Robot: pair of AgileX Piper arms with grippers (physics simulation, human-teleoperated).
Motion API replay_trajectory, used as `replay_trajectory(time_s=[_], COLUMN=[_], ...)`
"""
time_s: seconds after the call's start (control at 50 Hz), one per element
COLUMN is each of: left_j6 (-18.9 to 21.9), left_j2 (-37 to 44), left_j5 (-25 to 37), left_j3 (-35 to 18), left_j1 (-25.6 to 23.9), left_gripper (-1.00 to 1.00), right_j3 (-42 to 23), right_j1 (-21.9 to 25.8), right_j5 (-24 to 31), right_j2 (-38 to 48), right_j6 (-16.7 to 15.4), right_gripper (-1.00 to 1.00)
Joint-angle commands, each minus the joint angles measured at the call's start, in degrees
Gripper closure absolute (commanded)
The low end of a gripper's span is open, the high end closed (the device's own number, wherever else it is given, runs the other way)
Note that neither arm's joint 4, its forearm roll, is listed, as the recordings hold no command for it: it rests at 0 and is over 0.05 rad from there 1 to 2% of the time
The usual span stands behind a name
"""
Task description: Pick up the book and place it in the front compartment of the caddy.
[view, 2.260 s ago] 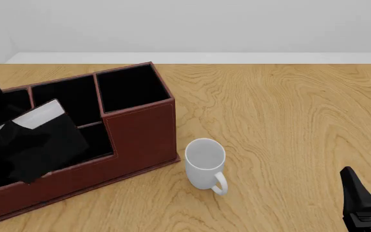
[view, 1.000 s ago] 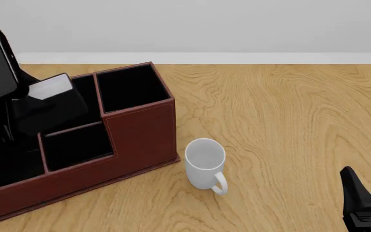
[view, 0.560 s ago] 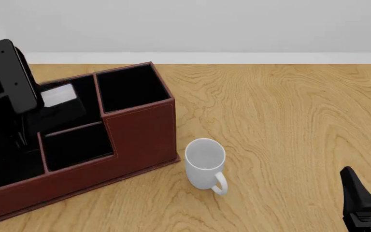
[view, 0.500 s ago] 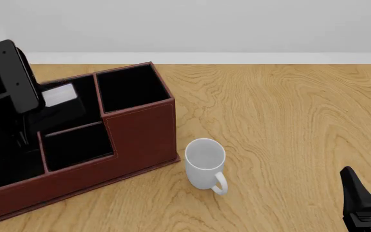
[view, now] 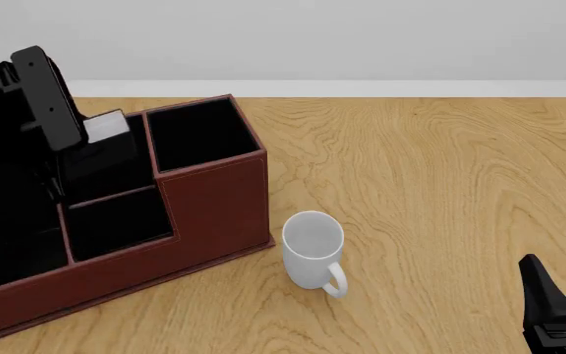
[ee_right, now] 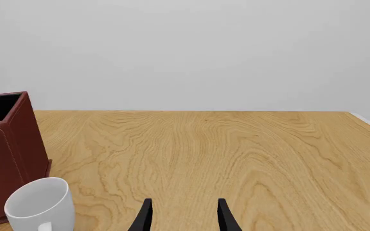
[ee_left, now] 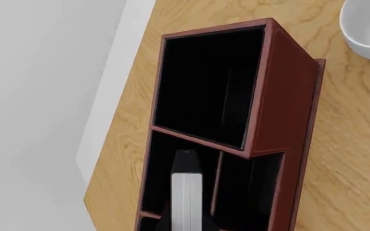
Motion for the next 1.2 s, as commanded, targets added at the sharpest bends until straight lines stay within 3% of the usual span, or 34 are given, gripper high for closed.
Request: replay_trajectory(time_s=[0.02, 0.3, 0.66, 1.2], left_j6=[0.1, 0.3, 2.7, 2.7], left_j2=[2.8, 4.1, 8.1, 16.2], left_j5=[-3.9, -6.8, -12.0, -17.7], left_j3=[0.8, 4.5, 4.7, 2.5], left_j1=[0.1, 0.3, 2.8, 5.9], left_gripper=[1.00, 1.00, 1.00, 1.00], right_j3=[0.0, 0.0, 0.0, 0.0], right_j1=[0.0, 0.0, 0.0, 0.0], right_j5=[0.0, 0.0, 0.0, 0.0], right_j2=[0.0, 0.0, 0.0, 0.0], right_j6=[0.0, 0.0, 0.0, 0.0], right_gripper=[-1.00, -1.00, -1.00, -1.00])
